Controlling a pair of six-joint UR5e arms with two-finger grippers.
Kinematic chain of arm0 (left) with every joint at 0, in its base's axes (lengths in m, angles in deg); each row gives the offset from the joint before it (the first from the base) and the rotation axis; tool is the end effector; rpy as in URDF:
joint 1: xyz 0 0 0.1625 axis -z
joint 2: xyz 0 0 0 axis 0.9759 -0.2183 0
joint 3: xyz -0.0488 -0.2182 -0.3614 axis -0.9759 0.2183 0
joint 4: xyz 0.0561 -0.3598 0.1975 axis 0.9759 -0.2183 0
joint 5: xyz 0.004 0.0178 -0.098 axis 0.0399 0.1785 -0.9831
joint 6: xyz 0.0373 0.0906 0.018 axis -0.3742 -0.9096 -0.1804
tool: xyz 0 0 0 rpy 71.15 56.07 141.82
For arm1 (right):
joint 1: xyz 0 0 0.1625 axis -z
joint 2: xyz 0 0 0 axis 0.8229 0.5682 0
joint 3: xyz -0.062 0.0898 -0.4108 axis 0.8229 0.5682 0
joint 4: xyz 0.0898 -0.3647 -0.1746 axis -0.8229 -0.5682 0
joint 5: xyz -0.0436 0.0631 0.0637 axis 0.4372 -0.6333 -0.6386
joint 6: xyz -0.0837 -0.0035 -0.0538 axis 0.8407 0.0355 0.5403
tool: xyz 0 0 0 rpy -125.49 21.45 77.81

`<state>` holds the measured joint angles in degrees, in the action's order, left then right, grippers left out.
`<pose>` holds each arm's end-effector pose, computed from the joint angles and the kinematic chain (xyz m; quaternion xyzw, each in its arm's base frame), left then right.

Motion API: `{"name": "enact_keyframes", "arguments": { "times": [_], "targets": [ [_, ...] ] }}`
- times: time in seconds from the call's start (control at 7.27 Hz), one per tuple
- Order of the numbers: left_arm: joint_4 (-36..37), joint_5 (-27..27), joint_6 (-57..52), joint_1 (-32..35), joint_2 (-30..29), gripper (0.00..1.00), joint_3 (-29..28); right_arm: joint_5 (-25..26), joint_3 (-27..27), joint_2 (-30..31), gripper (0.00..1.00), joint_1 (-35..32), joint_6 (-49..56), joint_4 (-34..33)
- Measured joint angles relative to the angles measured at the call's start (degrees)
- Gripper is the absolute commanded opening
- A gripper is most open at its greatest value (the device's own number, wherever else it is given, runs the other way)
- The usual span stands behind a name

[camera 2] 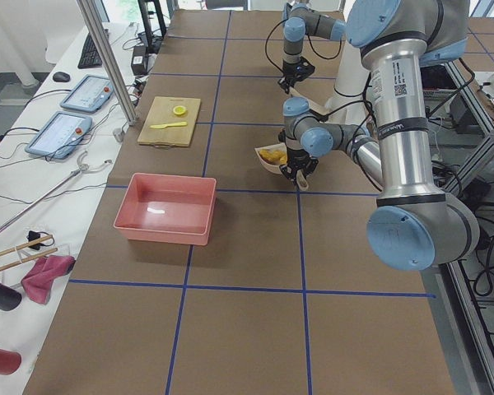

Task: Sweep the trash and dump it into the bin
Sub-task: 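Lower the dustpan beside the corn with left gripper while right brings brush near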

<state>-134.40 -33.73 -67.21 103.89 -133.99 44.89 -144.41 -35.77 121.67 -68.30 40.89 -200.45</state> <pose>0.2907 -0.2484 0.4061 0.1503 0.3060 0.5955 0.7274 -0.5382 -0.2430 0.1340 0.2708 -0.1341 -0.8833 0.3583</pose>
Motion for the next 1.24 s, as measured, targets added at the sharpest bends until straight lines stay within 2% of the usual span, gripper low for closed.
{"name": "enact_keyframes", "arguments": {
  "times": [0.41, 1.24],
  "targets": [
    [0.2, 0.3, 0.0, -1.9, 0.5, 0.0, -0.2, 1.1, 3.9, -2.1, 0.0, 0.8, 3.5, 0.0],
    [0.2, 0.9, -0.4, -2.4, 1.4, 0.0, -0.5, 2.8, 4.5, -2.4, 0.0, 0.6, 9.9, 0.3]
  ]
}}
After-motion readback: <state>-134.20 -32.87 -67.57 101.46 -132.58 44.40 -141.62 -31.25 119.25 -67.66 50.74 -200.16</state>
